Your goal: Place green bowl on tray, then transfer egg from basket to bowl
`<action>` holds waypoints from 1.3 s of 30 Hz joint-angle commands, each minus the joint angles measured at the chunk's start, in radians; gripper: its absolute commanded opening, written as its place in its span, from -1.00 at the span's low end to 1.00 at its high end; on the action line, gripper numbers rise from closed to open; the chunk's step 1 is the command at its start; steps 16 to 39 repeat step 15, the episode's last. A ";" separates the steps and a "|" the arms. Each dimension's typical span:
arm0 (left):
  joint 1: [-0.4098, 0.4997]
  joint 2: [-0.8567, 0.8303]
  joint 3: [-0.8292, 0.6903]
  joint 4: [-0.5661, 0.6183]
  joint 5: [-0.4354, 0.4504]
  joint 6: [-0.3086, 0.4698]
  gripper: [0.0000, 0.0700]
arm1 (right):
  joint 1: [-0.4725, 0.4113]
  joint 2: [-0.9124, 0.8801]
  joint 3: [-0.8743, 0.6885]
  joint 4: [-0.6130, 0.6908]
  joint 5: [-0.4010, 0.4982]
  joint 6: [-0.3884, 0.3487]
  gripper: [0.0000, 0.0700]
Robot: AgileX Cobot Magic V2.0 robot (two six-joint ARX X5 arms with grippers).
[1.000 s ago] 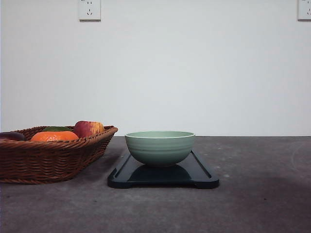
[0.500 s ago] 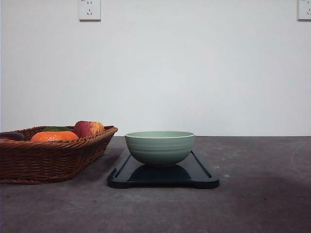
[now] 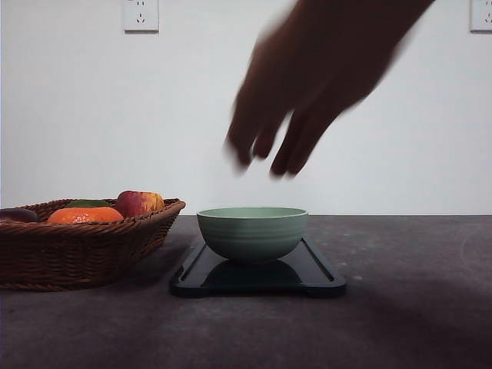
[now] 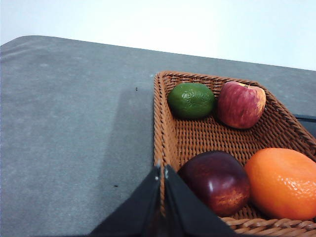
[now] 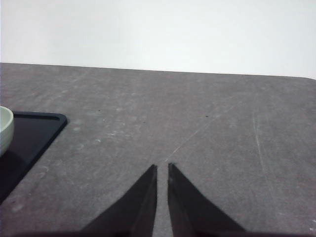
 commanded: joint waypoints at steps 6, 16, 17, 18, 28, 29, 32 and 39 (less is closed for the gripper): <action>0.000 -0.002 -0.019 0.016 -0.002 0.007 -1.00 | 0.000 0.000 -0.004 0.011 0.001 0.010 -0.91; 0.000 -0.002 -0.019 0.016 -0.002 0.007 -1.00 | 0.000 0.000 -0.004 0.011 0.001 0.010 -0.91; 0.000 -0.002 -0.019 0.016 -0.002 0.007 -1.00 | 0.000 0.000 -0.004 0.011 0.001 0.010 -0.91; 0.000 -0.002 -0.019 0.016 -0.002 0.007 -1.00 | 0.000 0.000 -0.004 0.011 0.001 0.010 -0.91; 0.000 -0.002 -0.019 0.016 -0.002 0.007 -1.00 | 0.000 0.000 -0.004 0.011 0.001 0.010 -0.91; 0.000 -0.002 -0.019 0.016 -0.002 0.007 -1.00 | 0.000 0.000 -0.004 0.011 0.001 0.010 -0.91; 0.000 -0.002 -0.019 0.016 -0.002 0.007 -1.00 | 0.000 0.000 -0.004 0.011 0.001 0.010 -0.91; 0.000 -0.002 -0.019 0.016 -0.002 0.007 -1.00 | 0.000 0.000 -0.004 0.011 0.001 0.010 -0.91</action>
